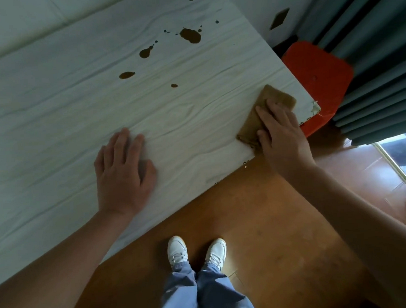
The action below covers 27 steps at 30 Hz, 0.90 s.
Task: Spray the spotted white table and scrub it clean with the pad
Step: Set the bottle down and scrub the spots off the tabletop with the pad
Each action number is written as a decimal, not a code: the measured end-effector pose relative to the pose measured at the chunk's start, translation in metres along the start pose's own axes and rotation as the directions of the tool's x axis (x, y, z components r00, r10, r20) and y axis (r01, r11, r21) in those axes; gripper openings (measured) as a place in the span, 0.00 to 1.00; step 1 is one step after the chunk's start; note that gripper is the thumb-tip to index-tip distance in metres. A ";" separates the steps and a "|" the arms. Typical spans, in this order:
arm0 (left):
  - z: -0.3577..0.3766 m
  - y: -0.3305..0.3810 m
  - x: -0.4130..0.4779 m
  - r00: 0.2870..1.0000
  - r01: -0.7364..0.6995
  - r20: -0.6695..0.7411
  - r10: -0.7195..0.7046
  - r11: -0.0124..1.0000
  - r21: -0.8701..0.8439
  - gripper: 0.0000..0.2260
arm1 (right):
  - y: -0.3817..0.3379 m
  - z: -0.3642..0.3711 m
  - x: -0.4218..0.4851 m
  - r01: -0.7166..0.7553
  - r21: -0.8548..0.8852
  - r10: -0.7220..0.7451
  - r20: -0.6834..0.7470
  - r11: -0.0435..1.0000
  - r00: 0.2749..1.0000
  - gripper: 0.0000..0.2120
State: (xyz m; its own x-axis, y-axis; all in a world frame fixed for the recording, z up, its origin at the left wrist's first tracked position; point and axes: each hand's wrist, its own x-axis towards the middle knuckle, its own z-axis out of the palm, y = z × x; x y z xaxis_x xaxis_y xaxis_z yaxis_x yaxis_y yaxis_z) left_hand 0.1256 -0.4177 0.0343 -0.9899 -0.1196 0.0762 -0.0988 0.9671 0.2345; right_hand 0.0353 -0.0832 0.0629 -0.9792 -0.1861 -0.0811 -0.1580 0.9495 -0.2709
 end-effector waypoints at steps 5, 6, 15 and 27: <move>0.000 0.001 -0.001 1.000 0.006 0.023 -0.006 1.000 -0.003 0.28 | -0.070 0.020 -0.007 0.068 0.003 -0.068 0.083 0.998 0.994 0.27; 0.000 0.002 0.000 0.999 0.007 0.033 -0.007 1.000 0.001 0.28 | -0.086 0.027 -0.009 0.119 0.001 -0.118 0.104 0.993 0.988 0.28; -0.003 0.000 0.001 0.998 -0.007 0.063 0.006 1.000 0.006 0.28 | -0.116 0.036 0.000 0.261 0.065 -0.267 0.123 0.963 0.956 0.27; 0.003 -0.004 0.000 0.999 -0.039 0.014 0.039 0.999 0.017 0.27 | -0.116 0.029 0.095 0.137 0.152 -0.147 0.058 0.979 0.987 0.26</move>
State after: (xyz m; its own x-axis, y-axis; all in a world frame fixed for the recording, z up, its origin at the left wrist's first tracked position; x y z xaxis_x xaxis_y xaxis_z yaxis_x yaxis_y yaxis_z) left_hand 0.1259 -0.4215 0.0307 -0.9943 -0.0790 0.0717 -0.0619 0.9747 0.2149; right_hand -0.0361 -0.2181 0.0587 -0.9361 -0.3383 -0.0960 -0.2696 0.8657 -0.4217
